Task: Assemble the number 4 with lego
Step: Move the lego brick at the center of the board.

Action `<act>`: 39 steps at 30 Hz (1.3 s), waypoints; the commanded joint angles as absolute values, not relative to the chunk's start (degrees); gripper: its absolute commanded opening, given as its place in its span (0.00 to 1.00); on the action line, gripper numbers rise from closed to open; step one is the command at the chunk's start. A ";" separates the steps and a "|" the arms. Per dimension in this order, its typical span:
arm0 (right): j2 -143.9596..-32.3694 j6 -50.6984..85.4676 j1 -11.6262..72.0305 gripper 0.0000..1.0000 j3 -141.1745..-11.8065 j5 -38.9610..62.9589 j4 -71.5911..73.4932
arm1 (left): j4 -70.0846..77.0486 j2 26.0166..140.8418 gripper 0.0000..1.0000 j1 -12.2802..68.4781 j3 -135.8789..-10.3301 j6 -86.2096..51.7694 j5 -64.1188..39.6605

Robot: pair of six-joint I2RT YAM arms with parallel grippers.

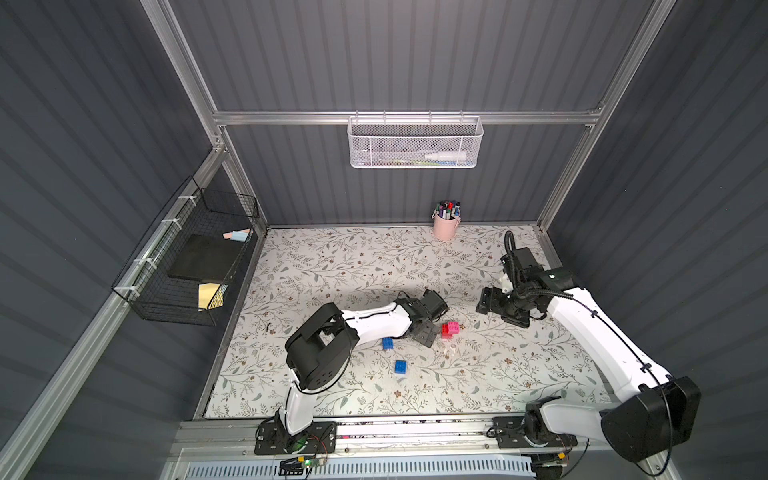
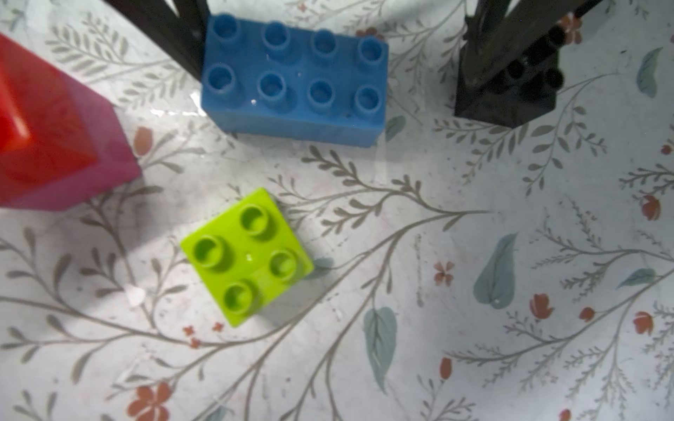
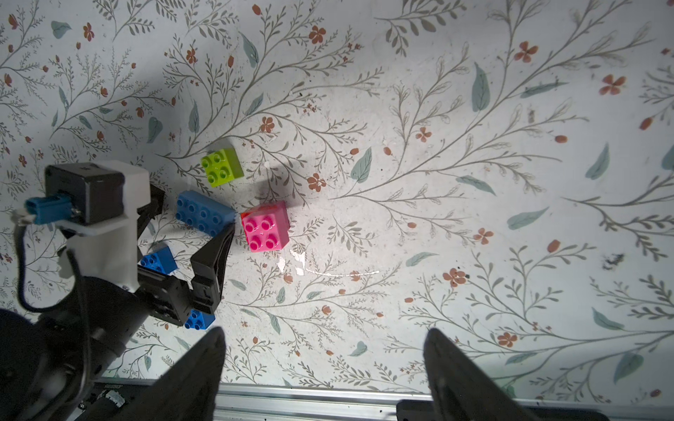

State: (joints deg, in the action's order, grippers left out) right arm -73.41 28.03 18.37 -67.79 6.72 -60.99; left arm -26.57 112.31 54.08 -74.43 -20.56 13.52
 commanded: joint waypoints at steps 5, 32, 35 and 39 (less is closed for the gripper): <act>-72.60 28.65 18.19 0.87 -66.60 8.73 -61.07 | -22.12 106.85 0.99 53.39 -71.46 -13.21 -0.04; -70.89 28.40 18.30 0.92 -66.71 10.40 -61.26 | -27.06 99.13 0.91 52.86 -66.58 -5.06 -8.91; -70.43 28.36 18.30 0.92 -66.22 11.14 -60.78 | -27.54 95.59 0.91 52.55 -65.52 -0.39 -3.41; -70.51 27.37 18.28 0.94 -65.23 12.08 -60.55 | -32.59 98.31 0.89 51.81 -70.39 11.81 -3.34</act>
State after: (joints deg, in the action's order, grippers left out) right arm -71.09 28.01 18.37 -66.22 10.98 -59.96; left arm -27.33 96.73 52.31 -67.68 1.34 -5.34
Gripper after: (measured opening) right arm 0.939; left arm 0.898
